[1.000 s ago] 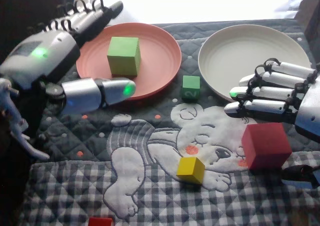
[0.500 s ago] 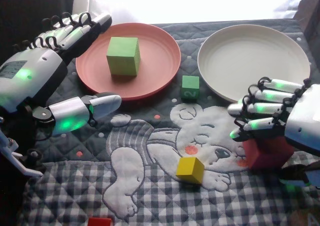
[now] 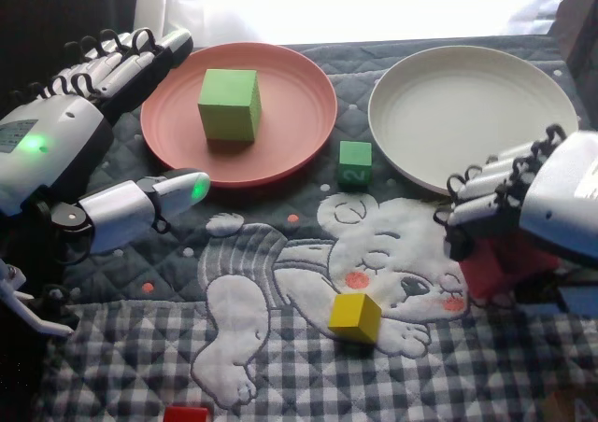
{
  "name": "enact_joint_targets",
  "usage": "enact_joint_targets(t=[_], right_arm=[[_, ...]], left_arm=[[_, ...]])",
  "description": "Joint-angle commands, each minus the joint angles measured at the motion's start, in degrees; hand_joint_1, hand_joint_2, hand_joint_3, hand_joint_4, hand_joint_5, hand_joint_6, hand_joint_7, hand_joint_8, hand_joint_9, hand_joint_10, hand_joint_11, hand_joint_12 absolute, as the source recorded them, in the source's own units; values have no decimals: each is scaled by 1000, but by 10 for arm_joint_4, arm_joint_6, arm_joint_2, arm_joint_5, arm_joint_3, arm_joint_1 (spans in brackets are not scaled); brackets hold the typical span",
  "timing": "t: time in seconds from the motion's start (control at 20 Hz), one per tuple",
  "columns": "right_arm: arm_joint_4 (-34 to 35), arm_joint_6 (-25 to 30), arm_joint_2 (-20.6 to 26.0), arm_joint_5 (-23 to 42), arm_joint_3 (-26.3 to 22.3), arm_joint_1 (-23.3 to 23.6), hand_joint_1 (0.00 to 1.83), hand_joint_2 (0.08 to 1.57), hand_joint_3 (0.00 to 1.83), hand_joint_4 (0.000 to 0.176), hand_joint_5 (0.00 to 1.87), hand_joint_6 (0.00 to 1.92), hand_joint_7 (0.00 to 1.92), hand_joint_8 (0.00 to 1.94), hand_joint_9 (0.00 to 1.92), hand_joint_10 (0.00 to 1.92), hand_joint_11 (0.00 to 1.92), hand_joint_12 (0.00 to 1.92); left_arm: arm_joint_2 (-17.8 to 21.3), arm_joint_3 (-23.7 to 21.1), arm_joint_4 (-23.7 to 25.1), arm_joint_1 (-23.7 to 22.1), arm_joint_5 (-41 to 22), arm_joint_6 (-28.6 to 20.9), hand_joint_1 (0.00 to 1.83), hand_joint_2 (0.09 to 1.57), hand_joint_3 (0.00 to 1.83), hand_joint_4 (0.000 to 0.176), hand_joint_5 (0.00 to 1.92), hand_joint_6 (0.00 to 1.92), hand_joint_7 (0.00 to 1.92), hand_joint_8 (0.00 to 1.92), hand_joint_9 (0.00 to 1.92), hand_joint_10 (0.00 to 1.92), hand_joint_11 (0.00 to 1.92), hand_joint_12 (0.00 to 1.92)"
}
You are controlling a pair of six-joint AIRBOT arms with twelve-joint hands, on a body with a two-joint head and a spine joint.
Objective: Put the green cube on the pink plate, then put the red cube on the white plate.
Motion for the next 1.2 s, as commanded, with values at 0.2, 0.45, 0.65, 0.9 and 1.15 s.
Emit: enact_joint_targets(t=[0.2,0.45,0.65,0.9,1.15], right_arm=[[11,-1,13,-101,11,45,1351,1204,7,0,828,1100,800,1404,679,1566,641,1920],[11,-1,-1,-98,54,91,1347,1218,0,0,763,1232,809,1355,668,1569,468,1863],[11,-1,-24,-61,90,128,1191,1236,14,0,862,1216,561,1486,343,1713,312,1920],[11,-1,-79,33,151,158,1222,1246,2,0,758,1081,756,1651,771,1858,788,1921],[11,-1,-115,101,197,167,1335,1253,3,0,791,1068,653,1576,613,1684,600,1788]], left_arm=[[2,-9,12,2,-90,-2,559,1156,5,125,104,3,0,0,0,0,0,0],[7,-18,21,6,-117,-2,582,1163,1,129,101,0,0,0,0,0,0,0],[12,-28,30,13,-146,-2,585,1153,0,164,108,3,0,0,0,0,0,0],[11,-31,31,20,-163,-2,558,1148,0,131,110,5,0,0,0,0,0,0],[10,-31,31,20,-162,-2,619,1158,0,99,137,10,0,0,0,0,0,0]])
